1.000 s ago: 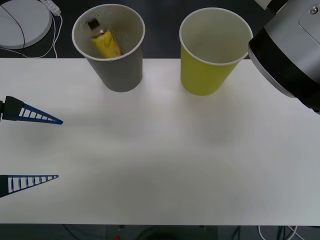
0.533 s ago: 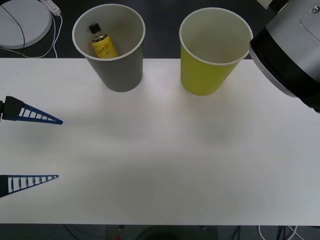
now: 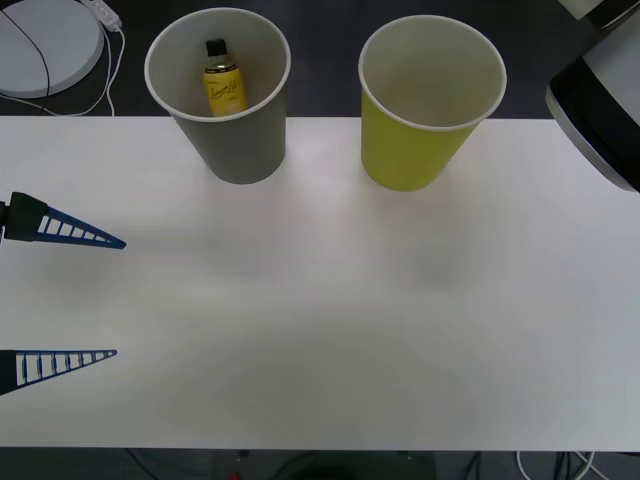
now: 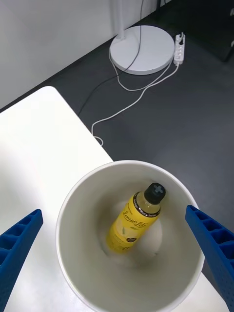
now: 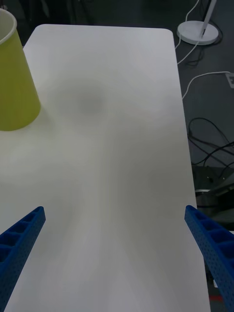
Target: Put the can into the green bin and the plastic bottle into the gray bin
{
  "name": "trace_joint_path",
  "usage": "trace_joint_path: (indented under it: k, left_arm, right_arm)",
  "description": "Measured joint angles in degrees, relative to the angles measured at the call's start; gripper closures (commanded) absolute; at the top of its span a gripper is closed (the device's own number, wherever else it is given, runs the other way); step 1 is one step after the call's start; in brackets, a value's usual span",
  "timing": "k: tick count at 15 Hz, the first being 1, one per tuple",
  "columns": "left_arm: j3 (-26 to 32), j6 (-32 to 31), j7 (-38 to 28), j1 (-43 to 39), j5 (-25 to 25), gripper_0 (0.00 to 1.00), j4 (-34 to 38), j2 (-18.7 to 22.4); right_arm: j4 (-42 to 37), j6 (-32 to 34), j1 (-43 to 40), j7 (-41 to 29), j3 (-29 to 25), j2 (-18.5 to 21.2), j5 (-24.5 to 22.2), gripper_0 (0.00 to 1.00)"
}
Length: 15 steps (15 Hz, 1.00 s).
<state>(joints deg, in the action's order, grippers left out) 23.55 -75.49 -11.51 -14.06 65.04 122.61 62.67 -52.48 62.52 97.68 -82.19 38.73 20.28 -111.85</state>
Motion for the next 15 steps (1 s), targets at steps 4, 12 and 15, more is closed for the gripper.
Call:
trace_joint_path:
  k: [4,12,15]
  left_arm:
    - [0.0,0.0,0.0,0.0,0.0,0.0,0.0,0.0]
    - [0.0,0.0,0.0,0.0,0.0,0.0,0.0,0.0]
    - [0.0,0.0,0.0,0.0,0.0,0.0,0.0,0.0]
  right_arm:
    - [-10.4,2.0,-3.8,0.0,0.0,4.6,1.2,0.0]
    - [-29.8,2.1,-13.9,-0.1,-2.2,13.7,3.5,0.0]
    - [-36.5,2.1,-17.4,-0.1,-3.1,16.9,4.2,0.0]
